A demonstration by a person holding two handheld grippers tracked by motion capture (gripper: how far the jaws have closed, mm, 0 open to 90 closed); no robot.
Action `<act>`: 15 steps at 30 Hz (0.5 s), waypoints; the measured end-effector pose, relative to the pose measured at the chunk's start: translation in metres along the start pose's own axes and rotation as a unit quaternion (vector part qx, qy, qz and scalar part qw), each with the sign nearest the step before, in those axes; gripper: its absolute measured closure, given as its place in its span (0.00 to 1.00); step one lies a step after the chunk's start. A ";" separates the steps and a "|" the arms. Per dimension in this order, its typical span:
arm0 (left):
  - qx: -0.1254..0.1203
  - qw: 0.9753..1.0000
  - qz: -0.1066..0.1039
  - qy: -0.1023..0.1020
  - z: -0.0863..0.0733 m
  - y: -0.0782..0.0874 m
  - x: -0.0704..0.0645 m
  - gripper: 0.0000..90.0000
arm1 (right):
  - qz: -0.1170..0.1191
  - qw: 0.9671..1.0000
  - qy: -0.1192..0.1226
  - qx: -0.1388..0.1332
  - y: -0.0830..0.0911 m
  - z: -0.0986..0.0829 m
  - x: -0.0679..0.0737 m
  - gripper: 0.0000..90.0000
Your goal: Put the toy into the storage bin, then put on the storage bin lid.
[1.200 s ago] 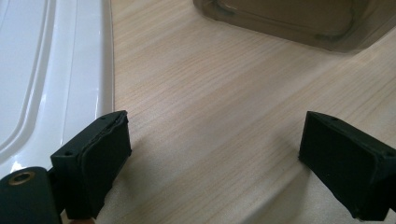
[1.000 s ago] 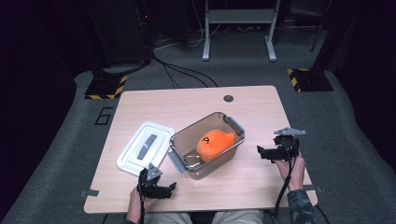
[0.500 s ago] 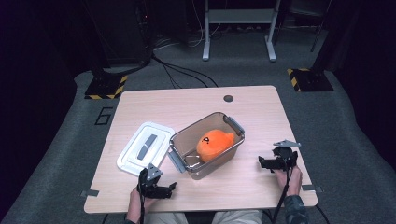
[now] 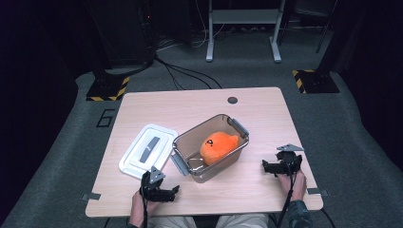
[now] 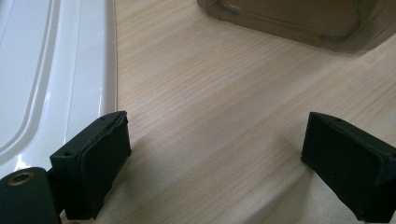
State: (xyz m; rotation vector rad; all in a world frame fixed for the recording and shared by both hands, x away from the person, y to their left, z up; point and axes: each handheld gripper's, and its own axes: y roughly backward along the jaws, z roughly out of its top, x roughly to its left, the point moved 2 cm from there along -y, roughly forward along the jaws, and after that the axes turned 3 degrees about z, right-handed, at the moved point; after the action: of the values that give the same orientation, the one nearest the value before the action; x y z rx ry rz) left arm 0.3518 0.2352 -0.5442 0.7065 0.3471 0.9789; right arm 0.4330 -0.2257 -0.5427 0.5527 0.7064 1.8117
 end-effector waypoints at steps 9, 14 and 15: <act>-0.018 1.000 0.004 0.011 0.007 0.013 0.007 0.07 | 0.000 1.000 -0.002 -0.001 0.000 0.000 0.000 0.00; -0.039 0.999 0.022 0.028 0.028 0.030 0.031 0.06 | 0.001 1.000 -0.002 -0.001 0.000 0.000 0.000 0.00; -0.040 0.998 0.029 0.027 0.033 0.032 0.037 0.06 | 0.001 1.000 -0.002 -0.001 0.000 0.000 0.000 0.00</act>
State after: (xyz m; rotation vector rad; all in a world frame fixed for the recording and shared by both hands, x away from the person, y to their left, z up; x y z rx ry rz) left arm 0.3696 0.2660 -0.4968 0.6216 0.3342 1.0624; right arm 0.4331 -0.2254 -0.5427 0.5555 0.7028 1.8123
